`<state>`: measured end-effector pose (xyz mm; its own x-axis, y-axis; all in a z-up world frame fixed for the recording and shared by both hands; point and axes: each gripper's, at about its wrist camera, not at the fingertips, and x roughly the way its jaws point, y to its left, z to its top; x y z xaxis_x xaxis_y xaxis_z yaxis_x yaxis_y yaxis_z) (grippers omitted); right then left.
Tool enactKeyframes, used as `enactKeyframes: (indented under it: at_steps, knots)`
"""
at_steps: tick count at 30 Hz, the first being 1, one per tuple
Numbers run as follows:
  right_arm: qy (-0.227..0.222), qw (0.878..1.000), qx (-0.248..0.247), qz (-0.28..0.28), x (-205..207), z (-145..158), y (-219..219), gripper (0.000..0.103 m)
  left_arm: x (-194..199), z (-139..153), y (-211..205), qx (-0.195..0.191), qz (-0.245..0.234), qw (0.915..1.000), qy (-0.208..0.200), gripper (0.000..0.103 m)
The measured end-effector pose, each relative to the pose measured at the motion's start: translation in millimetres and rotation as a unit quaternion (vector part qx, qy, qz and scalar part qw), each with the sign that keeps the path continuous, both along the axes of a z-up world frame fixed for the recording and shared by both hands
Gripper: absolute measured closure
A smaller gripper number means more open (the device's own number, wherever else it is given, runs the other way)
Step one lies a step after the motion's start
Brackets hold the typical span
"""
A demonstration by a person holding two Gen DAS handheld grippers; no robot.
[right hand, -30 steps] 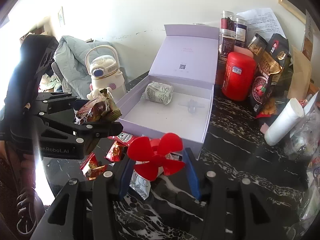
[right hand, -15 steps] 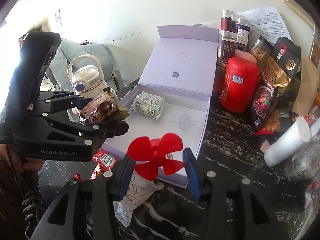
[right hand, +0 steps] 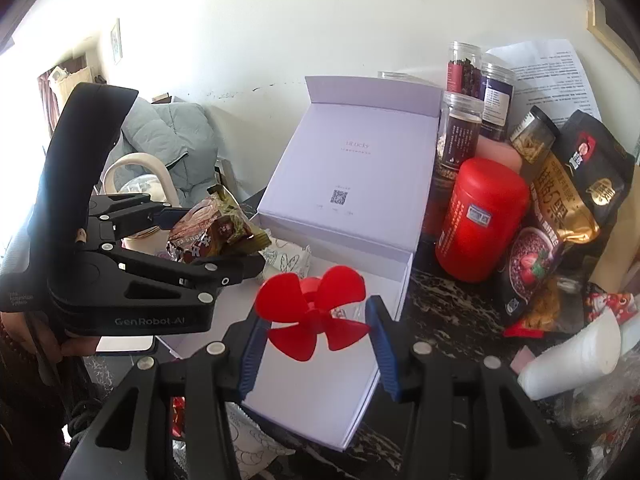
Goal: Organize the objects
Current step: 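Carry the cereal bag in left tool and red flower in right tool over the lavender box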
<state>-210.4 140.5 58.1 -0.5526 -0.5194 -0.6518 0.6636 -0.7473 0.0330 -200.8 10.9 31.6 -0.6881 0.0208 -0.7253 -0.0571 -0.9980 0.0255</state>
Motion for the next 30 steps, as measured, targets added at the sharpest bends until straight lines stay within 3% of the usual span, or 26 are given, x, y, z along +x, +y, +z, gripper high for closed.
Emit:
enactKeyframes:
  at_steps: [17,30]
  knots:
    - [0.012,0.999,-0.028,-0.022,-61.8,16.1,-2.5,0.054,-57.4,16.0,-15.8,-0.018,0.047,0.998,0.038,0.036]
    - [-0.04,0.999,-0.022,-0.007,-101.9,-26.6,-11.9,0.054,-81.7,-17.7,-19.3,-0.05,0.057,0.997,0.015,0.036]
